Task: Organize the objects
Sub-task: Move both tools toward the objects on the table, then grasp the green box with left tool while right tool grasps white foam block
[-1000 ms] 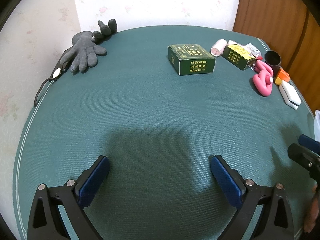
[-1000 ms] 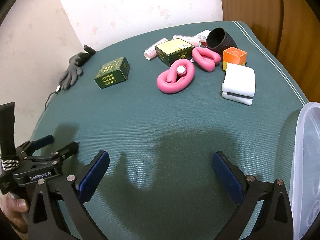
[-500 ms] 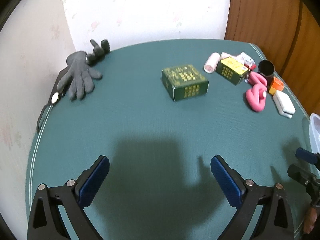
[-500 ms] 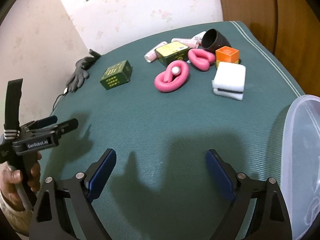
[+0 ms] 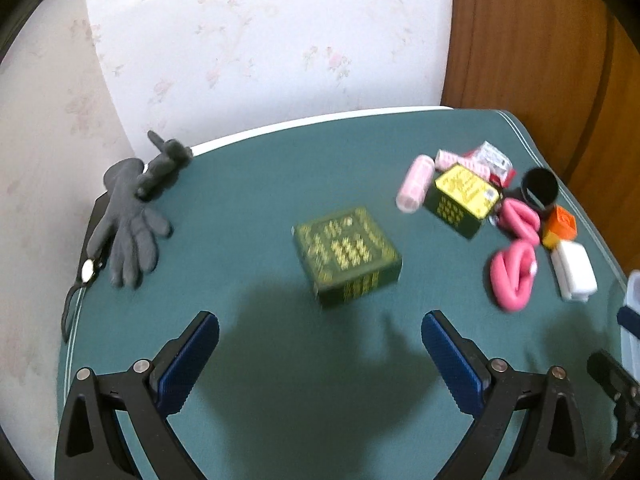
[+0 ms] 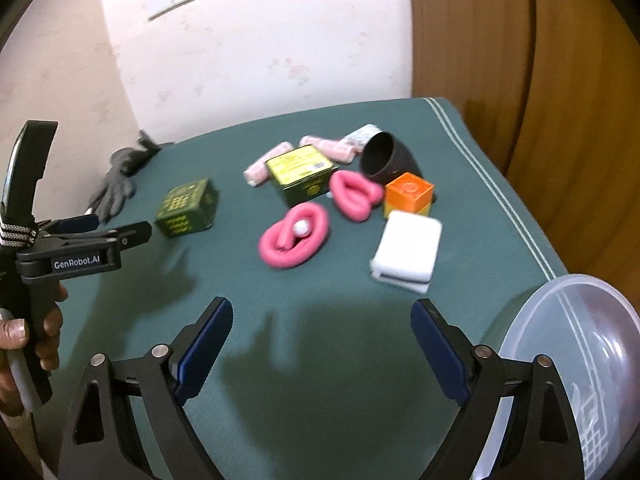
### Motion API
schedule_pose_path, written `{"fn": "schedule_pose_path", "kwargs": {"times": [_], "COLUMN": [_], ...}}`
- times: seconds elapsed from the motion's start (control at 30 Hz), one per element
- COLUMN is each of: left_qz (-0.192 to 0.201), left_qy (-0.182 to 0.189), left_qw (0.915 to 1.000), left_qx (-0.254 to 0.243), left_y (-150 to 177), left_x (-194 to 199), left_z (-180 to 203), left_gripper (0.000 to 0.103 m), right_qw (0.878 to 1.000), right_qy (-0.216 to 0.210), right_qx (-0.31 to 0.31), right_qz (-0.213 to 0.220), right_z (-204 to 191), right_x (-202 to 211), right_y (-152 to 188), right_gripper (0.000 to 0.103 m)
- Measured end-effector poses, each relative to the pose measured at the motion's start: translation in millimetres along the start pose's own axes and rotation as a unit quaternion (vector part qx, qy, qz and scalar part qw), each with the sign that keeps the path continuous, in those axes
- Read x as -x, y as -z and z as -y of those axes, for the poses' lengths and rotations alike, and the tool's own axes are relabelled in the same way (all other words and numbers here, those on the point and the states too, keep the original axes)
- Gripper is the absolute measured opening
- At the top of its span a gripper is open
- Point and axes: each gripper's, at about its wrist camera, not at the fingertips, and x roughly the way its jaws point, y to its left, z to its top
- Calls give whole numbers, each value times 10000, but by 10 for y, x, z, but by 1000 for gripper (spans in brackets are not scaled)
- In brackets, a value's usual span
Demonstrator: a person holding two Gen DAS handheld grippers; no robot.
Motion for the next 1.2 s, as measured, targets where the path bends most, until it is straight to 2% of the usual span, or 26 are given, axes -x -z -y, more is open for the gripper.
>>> {"fn": "schedule_pose_path", "kwargs": {"times": [0.27,0.53,0.77,0.9,1.03,1.13,1.2], "left_qz": [-11,-23,-63,-139,-179,-183,-204], "left_qy": [-31,-161,-73,11,36,98,151], "left_qw": [10000,9998,9999,9996,9995,9995,9994], "left_qx": [30,149,128,239,263,242,233], "left_y": [-237,-355,-325,-300,-286,-276,-276], "left_x": [-265,-515,-676,-760,-800,-806,-818], "left_z": [109,136,93,34,14,5,4], "left_gripper": [103,103,103,103,102,94,86], "right_qw": [9982,9951,9925,9919,9915,9910,9904], "right_qy": [605,932,1080,1046,1025,1115,1188], "right_qx": [-50,-274,-433,-472,-465,-419,-409], "right_qz": [-2,-192,-385,-547,-648,-613,-584], "right_z": [78,216,355,391,370,354,357], "right_x": [-216,-448,-633,-747,-826,-831,-823], "right_y": [-181,-263,-300,-296,-275,-258,-250], "right_gripper": [91,90,81,71,66,63,56]}}
